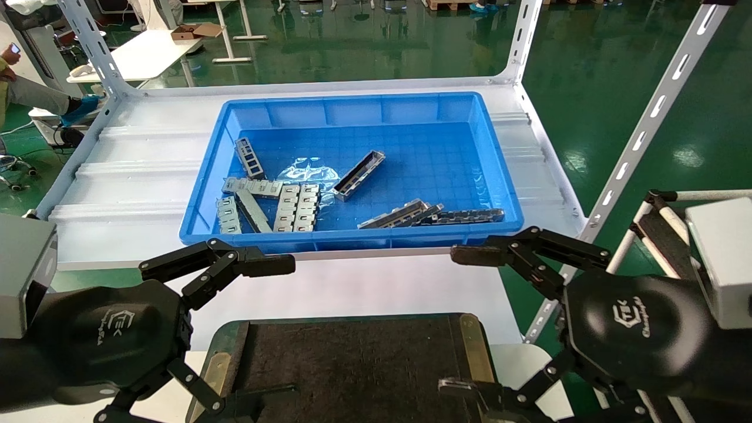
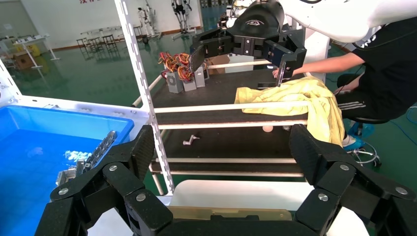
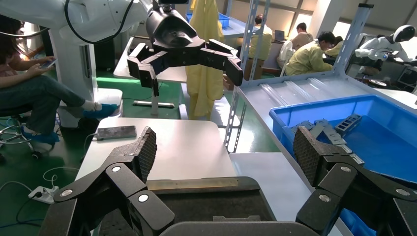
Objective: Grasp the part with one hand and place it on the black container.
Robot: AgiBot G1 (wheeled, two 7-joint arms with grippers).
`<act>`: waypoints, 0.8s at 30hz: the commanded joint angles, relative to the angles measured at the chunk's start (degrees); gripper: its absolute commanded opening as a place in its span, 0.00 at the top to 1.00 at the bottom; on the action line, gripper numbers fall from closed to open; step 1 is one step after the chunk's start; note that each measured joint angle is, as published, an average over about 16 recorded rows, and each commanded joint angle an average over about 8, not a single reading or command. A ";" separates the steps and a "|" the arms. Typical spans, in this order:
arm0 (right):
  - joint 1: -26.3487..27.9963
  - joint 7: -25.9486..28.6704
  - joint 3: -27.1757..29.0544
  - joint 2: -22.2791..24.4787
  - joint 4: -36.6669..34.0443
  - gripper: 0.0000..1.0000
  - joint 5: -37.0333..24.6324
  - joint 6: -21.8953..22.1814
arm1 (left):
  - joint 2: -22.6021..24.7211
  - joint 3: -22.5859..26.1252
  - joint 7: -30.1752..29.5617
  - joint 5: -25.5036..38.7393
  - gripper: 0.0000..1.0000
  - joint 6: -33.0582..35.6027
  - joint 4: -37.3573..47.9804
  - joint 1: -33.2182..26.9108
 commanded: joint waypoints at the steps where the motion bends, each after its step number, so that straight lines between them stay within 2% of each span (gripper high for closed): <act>1: 0.00 0.00 0.00 0.00 0.00 0.00 -0.01 0.00 | 0.00 0.00 0.00 0.00 0.00 0.00 0.00 0.00; 24: -0.04 0.06 0.19 -0.06 -0.01 0.00 -0.09 -0.06 | -0.01 0.01 0.01 -0.03 0.00 -0.02 0.01 0.01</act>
